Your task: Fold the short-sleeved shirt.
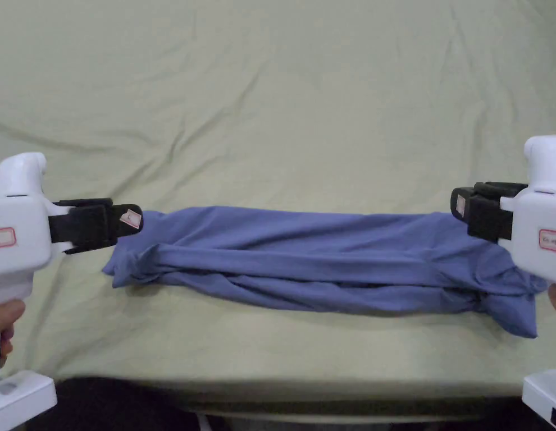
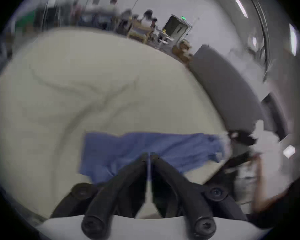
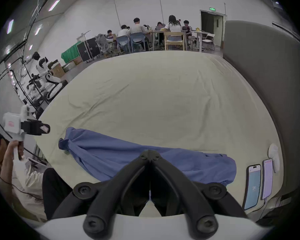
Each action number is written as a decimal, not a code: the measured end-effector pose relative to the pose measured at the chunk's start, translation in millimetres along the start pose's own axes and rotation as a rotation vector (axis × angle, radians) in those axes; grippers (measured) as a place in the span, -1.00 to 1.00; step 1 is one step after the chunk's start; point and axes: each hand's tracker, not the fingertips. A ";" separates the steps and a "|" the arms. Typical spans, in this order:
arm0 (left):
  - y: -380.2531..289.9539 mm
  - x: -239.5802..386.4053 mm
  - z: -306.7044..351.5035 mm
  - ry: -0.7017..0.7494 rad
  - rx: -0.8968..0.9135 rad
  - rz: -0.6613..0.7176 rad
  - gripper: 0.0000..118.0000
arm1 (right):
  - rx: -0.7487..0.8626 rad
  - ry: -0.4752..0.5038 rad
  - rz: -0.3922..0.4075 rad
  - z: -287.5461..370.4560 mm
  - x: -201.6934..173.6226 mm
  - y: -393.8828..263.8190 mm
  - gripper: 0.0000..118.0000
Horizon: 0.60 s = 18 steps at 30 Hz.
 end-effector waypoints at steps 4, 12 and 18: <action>2.5 -67.6 -14.2 0.033 -0.130 0.076 0.64 | -0.024 0.028 -0.002 -5.9 -11.1 -2.5 -0.96; -8.9 -142.7 -78.8 -0.221 -0.149 0.410 0.64 | -0.123 0.053 0.002 -44.2 -29.7 -6.9 -0.96; -23.8 -110.5 -130.3 -0.146 -0.106 0.448 -0.91 | -0.152 0.078 -0.013 -58.8 -31.4 -8.9 -0.96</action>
